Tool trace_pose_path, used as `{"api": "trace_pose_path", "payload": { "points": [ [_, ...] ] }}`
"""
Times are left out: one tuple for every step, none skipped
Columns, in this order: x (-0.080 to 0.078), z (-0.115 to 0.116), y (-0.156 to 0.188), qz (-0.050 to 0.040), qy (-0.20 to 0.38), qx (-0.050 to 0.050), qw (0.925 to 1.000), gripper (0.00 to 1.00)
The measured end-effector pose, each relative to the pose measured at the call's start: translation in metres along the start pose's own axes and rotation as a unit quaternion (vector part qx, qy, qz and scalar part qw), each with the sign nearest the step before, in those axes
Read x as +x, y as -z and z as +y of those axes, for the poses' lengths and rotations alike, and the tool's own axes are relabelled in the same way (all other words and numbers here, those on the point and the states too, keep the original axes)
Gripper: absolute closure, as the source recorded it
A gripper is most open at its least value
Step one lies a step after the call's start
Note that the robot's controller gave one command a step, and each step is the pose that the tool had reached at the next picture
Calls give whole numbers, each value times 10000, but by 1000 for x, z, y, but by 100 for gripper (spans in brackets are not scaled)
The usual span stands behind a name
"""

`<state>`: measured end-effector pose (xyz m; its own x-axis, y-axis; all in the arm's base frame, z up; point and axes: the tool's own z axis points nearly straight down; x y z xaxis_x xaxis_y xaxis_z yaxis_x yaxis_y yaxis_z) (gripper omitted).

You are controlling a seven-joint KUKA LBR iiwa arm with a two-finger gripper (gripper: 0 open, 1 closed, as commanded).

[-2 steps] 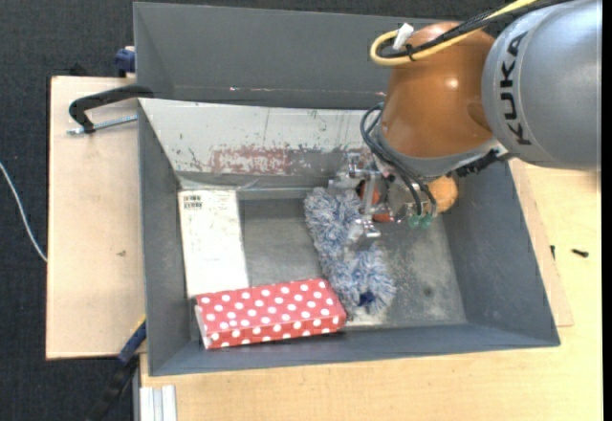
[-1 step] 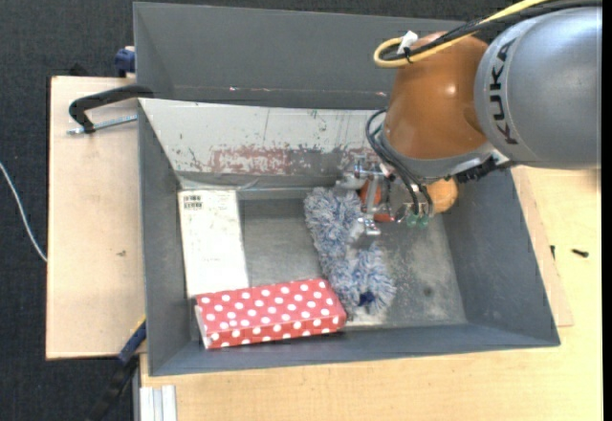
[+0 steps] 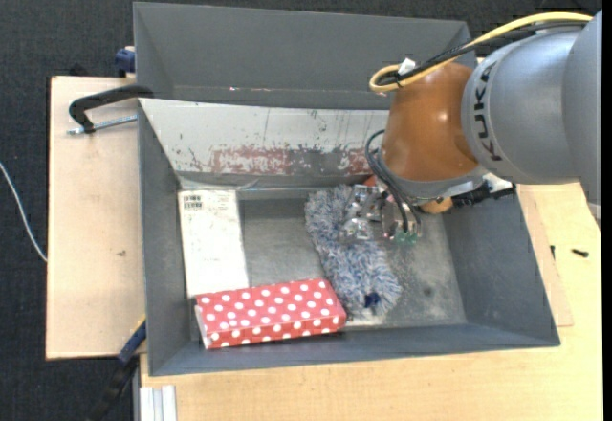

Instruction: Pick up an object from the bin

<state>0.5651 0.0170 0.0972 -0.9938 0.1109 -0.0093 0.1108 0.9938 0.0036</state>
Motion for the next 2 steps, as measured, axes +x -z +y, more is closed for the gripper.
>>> {"api": "trace_pose_path", "payload": {
  "points": [
    [0, 0, 0, 0, -1, 0, 10000, 100],
    [10, 8, 197, 23, 212, 9, 9998, 100]
  ]
}}
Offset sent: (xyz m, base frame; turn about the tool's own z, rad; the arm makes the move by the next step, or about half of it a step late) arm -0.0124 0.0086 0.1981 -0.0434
